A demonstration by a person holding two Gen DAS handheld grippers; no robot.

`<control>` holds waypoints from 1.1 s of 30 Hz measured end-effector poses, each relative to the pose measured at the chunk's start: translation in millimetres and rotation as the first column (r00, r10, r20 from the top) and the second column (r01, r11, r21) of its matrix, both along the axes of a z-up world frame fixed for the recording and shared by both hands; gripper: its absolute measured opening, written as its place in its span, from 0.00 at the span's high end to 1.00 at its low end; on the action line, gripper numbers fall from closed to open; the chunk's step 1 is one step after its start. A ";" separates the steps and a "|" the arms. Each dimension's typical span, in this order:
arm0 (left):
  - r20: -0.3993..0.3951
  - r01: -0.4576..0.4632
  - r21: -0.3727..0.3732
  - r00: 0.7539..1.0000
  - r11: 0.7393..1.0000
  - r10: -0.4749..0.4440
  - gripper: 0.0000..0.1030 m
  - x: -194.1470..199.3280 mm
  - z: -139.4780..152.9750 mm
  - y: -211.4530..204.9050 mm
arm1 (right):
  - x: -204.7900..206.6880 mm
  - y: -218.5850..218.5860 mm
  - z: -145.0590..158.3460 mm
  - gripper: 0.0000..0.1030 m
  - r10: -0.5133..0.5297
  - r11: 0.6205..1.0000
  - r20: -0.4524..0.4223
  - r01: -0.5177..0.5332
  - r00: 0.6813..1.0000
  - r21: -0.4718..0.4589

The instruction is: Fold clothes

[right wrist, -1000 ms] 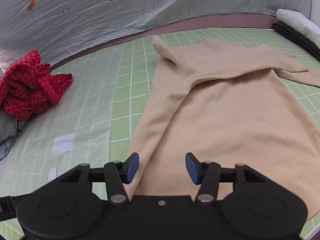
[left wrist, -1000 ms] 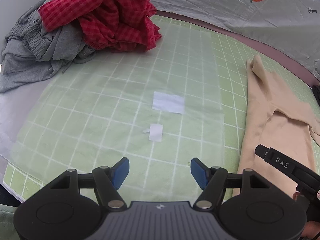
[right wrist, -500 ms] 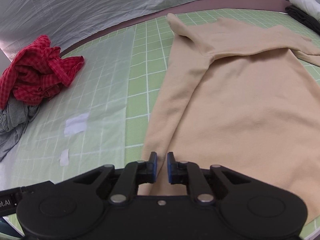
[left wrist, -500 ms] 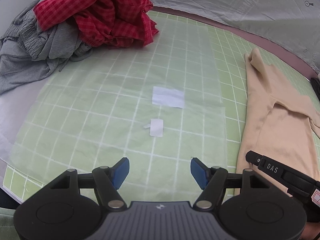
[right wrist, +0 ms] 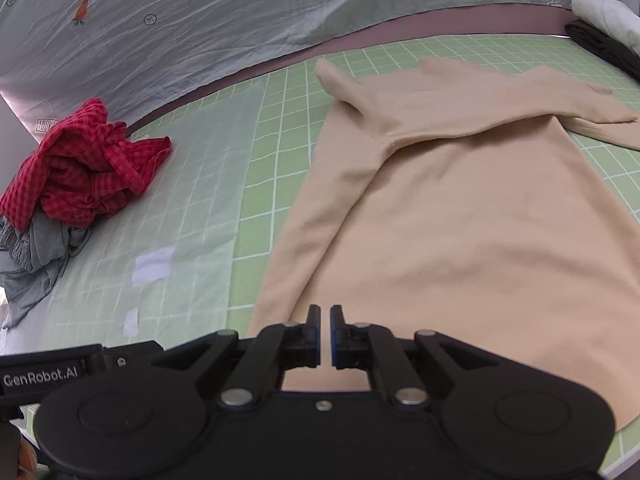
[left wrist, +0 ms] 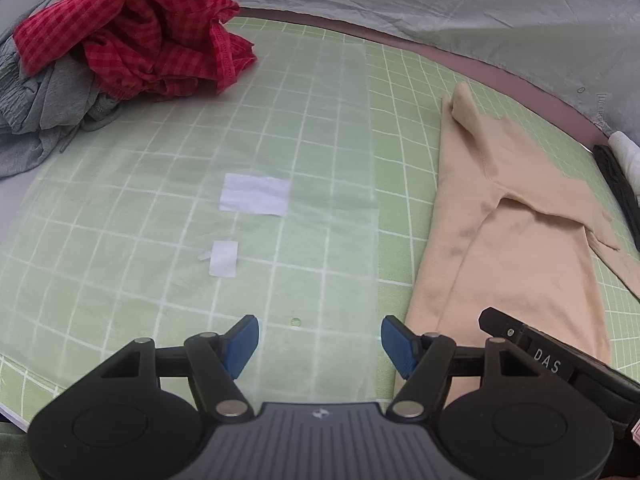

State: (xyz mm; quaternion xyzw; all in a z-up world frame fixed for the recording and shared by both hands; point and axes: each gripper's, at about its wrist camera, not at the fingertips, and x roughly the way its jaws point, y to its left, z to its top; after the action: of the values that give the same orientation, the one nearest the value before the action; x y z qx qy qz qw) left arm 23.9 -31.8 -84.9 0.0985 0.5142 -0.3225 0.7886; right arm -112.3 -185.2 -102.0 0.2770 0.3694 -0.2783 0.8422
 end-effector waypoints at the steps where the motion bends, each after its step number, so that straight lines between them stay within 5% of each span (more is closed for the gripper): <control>1: 0.000 -0.003 -0.002 1.000 1.000 0.003 0.33 -0.7 0.3 1.9 | 1.5 1.0 -0.5 0.85 0.004 1.000 -0.004 -0.004 1.000 0.000; 2: -0.002 -0.007 -0.005 1.000 1.000 0.006 0.33 -0.9 0.2 5.1 | 3.4 2.9 -1.2 0.74 0.004 1.000 -0.008 -0.004 1.000 -0.003; 4: -0.006 -0.015 -0.009 1.000 1.000 0.015 0.33 0.0 0.0 11.7 | 6.4 7.1 -2.4 0.69 0.006 1.000 -0.009 -0.007 1.000 -0.005; 13: 0.001 -0.063 0.008 0.998 0.998 0.063 0.33 16.7 -2.4 38.6 | 20.6 31.4 -10.0 0.67 0.035 0.999 0.015 -0.036 0.999 0.040; 24: 0.001 -0.049 0.011 0.999 0.999 0.049 0.33 18.7 -4.2 47.3 | 31.5 40.6 -19.3 0.74 0.035 0.999 -0.043 -0.033 0.998 0.041; 28: -0.003 -0.053 0.009 0.999 0.999 0.053 0.33 19.0 -4.7 47.1 | 33.1 43.0 -19.3 0.92 0.074 0.997 -0.047 -0.072 0.996 0.031; 33: -0.005 -0.047 0.001 0.999 0.999 0.047 0.33 15.7 -3.6 41.0 | 20.1 34.5 -9.3 0.94 0.072 0.997 0.002 -0.072 0.997 0.034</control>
State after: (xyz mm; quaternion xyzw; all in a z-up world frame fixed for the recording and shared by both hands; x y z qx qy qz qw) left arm 39.5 9.1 -88.4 0.0862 0.5185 -0.3040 0.7945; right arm -92.1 -150.8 -111.2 0.2777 0.3836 -0.2413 0.8470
